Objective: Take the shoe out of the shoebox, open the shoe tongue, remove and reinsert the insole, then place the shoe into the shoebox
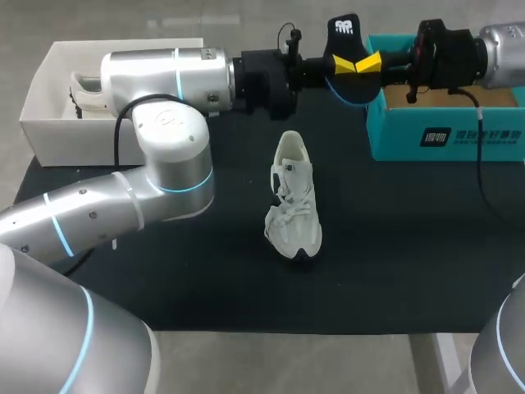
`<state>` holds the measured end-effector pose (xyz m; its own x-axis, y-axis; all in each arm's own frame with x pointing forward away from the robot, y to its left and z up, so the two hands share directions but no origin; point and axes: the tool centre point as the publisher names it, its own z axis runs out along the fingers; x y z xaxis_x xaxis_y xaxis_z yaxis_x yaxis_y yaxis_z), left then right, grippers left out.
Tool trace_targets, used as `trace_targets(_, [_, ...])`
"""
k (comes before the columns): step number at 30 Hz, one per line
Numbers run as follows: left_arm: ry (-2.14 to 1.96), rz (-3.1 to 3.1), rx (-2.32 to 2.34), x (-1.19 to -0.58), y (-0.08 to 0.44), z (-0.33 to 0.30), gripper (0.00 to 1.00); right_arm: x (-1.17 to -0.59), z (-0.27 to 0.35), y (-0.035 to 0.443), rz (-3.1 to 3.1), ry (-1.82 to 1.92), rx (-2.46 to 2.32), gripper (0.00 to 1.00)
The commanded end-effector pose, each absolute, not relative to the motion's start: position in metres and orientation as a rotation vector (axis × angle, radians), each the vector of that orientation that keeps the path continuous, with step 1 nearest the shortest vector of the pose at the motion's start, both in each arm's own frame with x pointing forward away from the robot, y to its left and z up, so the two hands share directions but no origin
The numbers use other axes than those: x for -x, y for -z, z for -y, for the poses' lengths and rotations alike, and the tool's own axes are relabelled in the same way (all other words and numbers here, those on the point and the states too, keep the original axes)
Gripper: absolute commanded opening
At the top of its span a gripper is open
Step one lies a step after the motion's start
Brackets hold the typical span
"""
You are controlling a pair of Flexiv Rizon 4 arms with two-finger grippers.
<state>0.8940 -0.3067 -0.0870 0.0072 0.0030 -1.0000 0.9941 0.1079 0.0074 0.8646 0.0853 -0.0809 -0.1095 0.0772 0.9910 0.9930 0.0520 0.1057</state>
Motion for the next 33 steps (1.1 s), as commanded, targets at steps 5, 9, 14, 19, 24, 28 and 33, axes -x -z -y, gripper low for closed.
trace_targets(5, [1.116,-1.253,-1.140,-0.894,0.088,0.306,0.18,-0.865,-0.085,0.080,1.367,1.210,1.176,0.00])
trace_targets(9, [1.102,-1.253,-1.150,-0.895,0.086,0.300,1.00,-0.865,-0.086,0.080,1.361,1.216,1.175,0.00])
trace_targets(14, [1.127,-1.220,-1.192,-0.896,0.086,0.281,1.00,-0.868,-0.084,0.079,1.366,1.225,1.180,0.00])
trace_targets(19, [1.121,-1.244,-1.226,-0.899,0.093,0.247,1.00,-0.873,-0.078,0.076,1.393,1.254,1.204,0.00])
trace_targets(24, [1.116,-1.297,-1.253,-0.903,0.106,0.202,1.00,-0.880,-0.070,0.066,1.541,1.408,1.236,0.00])
trace_targets(28, [1.058,-1.317,-1.338,-0.906,0.119,0.164,1.00,-0.887,-0.064,0.059,1.637,1.513,1.229,0.00])
trace_targets(33, [1.027,-1.339,-1.417,-0.912,0.127,0.121,1.00,-0.896,-0.062,0.054,1.702,1.569,1.213,0.00])
